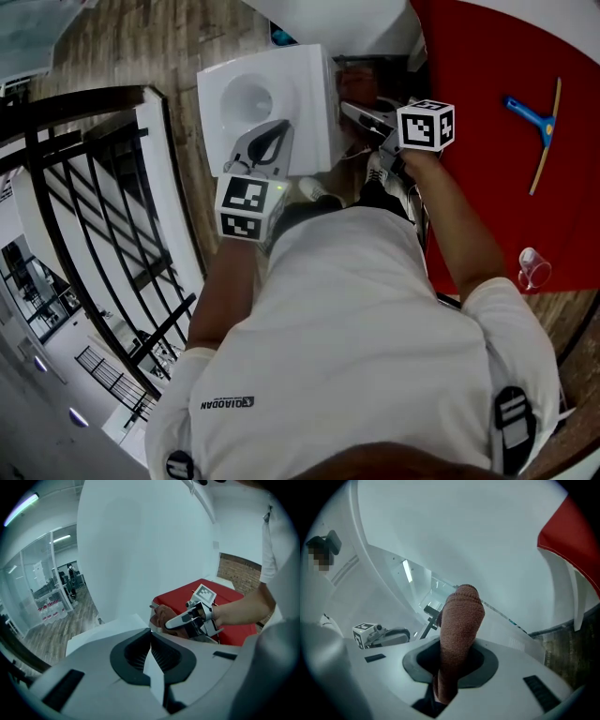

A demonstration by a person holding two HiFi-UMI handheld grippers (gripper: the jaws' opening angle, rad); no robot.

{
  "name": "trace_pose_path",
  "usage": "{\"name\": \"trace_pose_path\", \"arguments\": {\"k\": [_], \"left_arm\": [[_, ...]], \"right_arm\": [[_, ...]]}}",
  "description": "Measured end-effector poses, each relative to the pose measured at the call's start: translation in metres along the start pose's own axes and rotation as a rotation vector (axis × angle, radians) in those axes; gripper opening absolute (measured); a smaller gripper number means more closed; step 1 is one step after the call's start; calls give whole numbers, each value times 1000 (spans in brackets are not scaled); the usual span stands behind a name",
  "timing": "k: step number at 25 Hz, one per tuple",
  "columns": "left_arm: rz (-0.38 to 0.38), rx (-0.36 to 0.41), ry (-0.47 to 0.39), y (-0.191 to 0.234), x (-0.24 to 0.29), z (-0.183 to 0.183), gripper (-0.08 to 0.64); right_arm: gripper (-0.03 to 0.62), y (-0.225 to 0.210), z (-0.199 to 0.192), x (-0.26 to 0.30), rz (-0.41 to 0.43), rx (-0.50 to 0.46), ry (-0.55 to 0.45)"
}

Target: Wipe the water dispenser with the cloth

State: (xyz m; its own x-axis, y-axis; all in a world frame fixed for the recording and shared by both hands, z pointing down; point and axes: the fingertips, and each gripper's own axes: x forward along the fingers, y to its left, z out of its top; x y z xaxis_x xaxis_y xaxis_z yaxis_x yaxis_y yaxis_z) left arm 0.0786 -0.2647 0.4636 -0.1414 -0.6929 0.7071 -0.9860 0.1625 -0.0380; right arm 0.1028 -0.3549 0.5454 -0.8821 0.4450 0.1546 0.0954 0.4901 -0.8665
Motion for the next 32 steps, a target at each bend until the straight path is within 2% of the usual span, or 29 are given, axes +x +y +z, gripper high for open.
{"name": "trace_pose_path", "arguments": {"k": [8, 13, 20, 32], "left_arm": [[29, -3, -4, 5, -1, 3, 0], [48, -5, 2, 8, 4, 2, 0], [71, -15, 16, 16, 6, 0, 0], [65, -46, 48, 17, 12, -16, 0]], "right_arm": [[71, 3, 23, 26, 18, -59, 13], [71, -15, 34, 33, 11, -39, -5], [71, -43, 30, 48, -24, -20, 25], [71, -148, -18, 72, -180, 31, 128]]}}
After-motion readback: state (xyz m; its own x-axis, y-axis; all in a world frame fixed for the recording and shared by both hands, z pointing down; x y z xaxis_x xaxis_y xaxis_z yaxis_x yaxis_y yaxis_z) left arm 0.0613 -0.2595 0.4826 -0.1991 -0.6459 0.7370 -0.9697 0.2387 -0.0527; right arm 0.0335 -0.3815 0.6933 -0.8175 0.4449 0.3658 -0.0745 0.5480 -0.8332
